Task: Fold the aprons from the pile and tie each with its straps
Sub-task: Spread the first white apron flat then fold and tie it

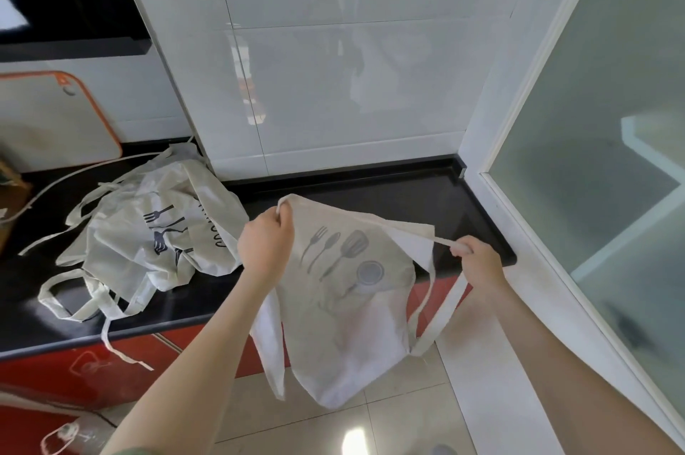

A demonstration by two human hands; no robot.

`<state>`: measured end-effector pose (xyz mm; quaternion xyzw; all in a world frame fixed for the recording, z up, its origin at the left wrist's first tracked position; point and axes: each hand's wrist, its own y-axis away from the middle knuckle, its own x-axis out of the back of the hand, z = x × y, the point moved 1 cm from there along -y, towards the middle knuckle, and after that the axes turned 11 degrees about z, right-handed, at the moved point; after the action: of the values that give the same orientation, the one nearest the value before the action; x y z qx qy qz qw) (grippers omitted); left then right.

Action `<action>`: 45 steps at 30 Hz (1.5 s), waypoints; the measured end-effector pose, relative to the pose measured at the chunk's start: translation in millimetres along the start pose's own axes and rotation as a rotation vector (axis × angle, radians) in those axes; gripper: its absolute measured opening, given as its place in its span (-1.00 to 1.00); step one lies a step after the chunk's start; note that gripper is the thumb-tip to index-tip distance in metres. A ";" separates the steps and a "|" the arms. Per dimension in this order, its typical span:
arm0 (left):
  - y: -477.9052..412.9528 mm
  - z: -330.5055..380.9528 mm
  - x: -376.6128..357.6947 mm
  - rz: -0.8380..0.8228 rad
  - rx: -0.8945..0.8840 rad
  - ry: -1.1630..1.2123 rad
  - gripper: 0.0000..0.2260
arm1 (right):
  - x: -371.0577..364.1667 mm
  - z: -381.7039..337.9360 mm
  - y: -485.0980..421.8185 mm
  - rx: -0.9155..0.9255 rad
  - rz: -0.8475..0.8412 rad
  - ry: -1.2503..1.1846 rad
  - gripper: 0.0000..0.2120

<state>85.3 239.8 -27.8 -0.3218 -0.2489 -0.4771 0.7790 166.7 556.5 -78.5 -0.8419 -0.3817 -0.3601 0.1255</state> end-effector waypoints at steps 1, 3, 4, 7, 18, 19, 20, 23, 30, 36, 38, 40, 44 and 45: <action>-1.1 -1.7 1.6 -0.002 -0.014 -0.015 -0.57 | 2.8 -6.5 -0.1 -0.019 0.003 -0.112 -0.86; -1.2 -5.0 2.5 -0.005 -0.016 -0.017 -0.60 | 6.8 -25.2 3.0 -0.134 -0.038 -0.449 -0.87; -1.2 -6.5 2.3 -0.004 -0.009 -0.020 -0.63 | 8.0 -35.5 5.2 -0.188 -0.070 -0.597 -0.84; -1.6 -10.5 -2.6 -0.031 0.014 -0.024 -0.83 | 11.6 -66.5 15.3 -0.155 -0.123 -0.658 -0.83; 41.8 30.1 -28.5 -0.647 -0.337 -0.083 -0.24 | 13.9 -141.0 51.1 -0.048 -0.417 -0.720 -0.51; 51.6 41.1 -29.0 -0.727 -0.354 0.003 -0.21 | 14.6 -144.6 53.7 -0.057 -0.433 -0.728 -0.51; 59.1 49.6 -30.4 -0.744 -0.360 0.077 -0.25 | 15.6 -147.8 55.6 -0.059 -0.445 -0.736 -0.51; 63.0 64.2 -33.1 -0.502 -0.190 0.309 -0.86 | 18.6 -152.6 60.2 -0.009 -0.477 -0.718 -0.65; 39.2 64.9 -30.3 -0.198 0.177 0.477 -0.84 | 20.5 -74.1 44.6 0.140 -0.565 -0.083 -0.72; 29.7 61.5 -19.4 -0.201 0.175 0.429 -0.81 | 20.1 -6.1 28.2 -0.279 -0.587 -0.146 -0.24; 31.9 62.3 -18.7 -0.251 0.186 0.459 -0.82 | 15.9 1.7 27.3 -0.347 -0.585 -0.099 -0.22; 34.2 62.4 -18.2 -0.294 0.211 0.504 -0.82 | 5.9 3.2 29.4 -0.411 -0.601 -0.155 -0.29; 38.5 62.6 -5.5 -0.403 0.214 0.595 -0.77 | -12.5 -5.5 31.5 -0.401 -0.611 -0.586 -0.68; 38.5 61.1 -2.4 -0.416 0.216 0.620 -0.76 | -14.9 -9.5 31.7 -0.349 -0.593 -0.632 -0.75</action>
<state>114.1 299.4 1.2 -0.0209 -0.1104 -0.6704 0.7334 178.4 522.1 -80.2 -0.7733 -0.5592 -0.1653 -0.2489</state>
